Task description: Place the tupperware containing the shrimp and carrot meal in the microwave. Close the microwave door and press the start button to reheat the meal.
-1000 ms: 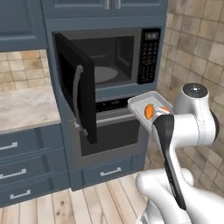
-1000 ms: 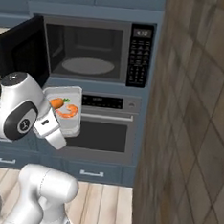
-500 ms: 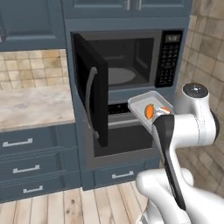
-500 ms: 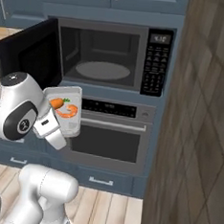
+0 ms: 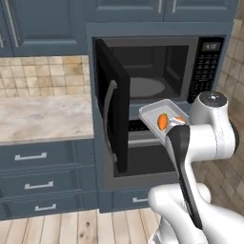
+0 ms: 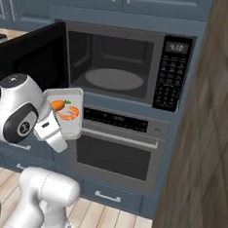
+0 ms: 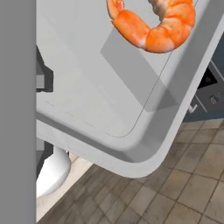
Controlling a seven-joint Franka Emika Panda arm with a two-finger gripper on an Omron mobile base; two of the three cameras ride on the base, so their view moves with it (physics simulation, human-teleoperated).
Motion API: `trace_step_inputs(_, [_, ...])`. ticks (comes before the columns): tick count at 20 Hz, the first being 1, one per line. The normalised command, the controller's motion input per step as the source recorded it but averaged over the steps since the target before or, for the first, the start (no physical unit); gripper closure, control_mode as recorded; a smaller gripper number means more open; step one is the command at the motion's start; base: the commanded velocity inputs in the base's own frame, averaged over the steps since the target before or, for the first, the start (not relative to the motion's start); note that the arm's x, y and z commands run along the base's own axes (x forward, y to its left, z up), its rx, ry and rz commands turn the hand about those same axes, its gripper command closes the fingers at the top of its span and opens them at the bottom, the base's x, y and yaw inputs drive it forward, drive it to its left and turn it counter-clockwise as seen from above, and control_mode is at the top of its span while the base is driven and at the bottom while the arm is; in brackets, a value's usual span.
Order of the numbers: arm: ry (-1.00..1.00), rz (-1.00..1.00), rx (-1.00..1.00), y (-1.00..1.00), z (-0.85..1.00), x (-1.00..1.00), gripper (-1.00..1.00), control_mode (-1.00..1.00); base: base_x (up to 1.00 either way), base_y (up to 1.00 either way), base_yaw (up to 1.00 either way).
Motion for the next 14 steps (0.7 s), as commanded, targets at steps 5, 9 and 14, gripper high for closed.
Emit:
trace_step_inputs(5, [0.00,0.00,0.00,0.00,0.00,0.00,1.00,1.00,0.45,-0.39,0.17])
trace_step_inputs(9, [0.00,0.00,0.00,0.00,0.00,0.00,1.00,1.00,0.21,-0.44,0.10])
trace_step_inputs(14, [0.00,0.00,0.00,0.00,0.00,0.00,1.00,1.00,0.08,-0.37,0.04])
